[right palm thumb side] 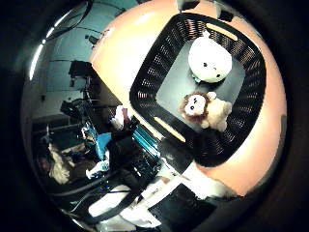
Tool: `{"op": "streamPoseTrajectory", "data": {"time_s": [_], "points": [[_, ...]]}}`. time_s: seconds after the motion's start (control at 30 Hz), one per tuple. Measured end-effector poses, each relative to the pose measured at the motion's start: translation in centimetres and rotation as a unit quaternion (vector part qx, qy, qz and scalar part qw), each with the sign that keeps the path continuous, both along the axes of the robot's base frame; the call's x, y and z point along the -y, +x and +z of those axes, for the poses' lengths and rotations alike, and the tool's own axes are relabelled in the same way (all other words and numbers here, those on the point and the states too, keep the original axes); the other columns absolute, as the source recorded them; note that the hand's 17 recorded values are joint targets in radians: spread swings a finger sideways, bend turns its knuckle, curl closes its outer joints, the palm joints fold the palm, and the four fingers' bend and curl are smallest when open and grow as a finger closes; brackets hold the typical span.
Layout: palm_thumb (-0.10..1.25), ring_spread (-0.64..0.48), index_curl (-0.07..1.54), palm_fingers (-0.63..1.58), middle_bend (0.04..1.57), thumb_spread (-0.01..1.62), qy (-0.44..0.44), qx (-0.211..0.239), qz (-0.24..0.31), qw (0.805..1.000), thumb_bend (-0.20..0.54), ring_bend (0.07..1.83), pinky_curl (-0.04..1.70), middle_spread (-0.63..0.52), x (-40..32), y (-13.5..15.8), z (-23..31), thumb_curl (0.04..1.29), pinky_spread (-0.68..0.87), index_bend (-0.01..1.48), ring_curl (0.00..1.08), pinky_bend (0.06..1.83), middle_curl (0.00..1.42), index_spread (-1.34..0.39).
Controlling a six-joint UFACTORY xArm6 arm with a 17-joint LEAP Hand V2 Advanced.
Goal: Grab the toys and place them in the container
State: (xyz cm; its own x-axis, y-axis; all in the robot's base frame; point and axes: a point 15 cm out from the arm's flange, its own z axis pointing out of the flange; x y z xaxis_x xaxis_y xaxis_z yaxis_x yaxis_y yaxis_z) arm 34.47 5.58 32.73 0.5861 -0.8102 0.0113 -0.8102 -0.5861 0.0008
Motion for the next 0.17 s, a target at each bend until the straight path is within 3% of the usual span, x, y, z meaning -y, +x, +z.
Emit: {"op": "streamPoseTrajectory", "data": {"time_s": [0.17], "points": [[0.55,0.09,0.33,0.20,0.22,1.03,0.001,0.005,0.001,1.000,-0.026,0.40,0.37,-0.01,0.07,0.18,0.69,0.29,0.40,0.17,0.25,0.42,0.35,-0.41]]}}
